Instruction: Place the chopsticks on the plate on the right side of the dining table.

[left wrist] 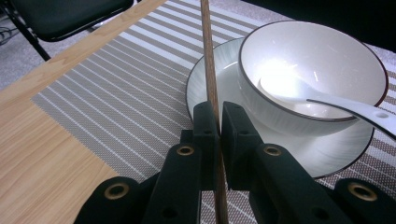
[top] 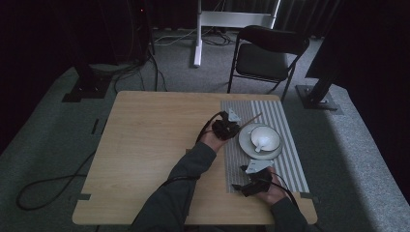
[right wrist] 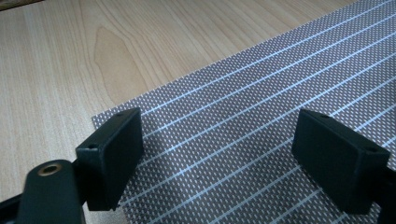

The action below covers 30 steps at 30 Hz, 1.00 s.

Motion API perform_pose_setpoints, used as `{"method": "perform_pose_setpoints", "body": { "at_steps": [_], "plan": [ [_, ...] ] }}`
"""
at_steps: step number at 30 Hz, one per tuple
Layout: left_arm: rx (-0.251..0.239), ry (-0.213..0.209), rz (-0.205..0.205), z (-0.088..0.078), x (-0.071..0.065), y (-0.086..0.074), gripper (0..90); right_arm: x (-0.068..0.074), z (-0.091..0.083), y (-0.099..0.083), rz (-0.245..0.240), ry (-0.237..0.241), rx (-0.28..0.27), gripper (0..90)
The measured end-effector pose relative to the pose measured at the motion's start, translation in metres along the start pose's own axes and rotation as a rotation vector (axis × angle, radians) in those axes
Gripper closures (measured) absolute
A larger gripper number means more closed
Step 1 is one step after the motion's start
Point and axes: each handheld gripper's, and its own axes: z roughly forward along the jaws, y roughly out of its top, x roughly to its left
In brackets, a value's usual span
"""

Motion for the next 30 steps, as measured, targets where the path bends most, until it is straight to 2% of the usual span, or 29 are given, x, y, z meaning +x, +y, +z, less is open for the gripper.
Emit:
{"method": "perform_pose_setpoints", "body": {
  "at_steps": [18, 23, 30],
  "plan": [
    [0.032, -0.025, 0.014, 0.03, -0.003, 0.004, 85.5, 0.0, 0.0, 0.0, -0.003, -0.001, 0.001, 15.6],
    [0.045, -0.03, 0.002, 0.039, 0.0, 0.002, 85.5, 0.0, 0.0, 0.0, -0.003, -0.002, 0.001, 15.6],
    [0.056, -0.037, -0.003, 0.05, -0.001, 0.004, 85.4, 0.0, 0.0, 0.0, -0.001, -0.002, 0.002, 15.6]
  ]
}}
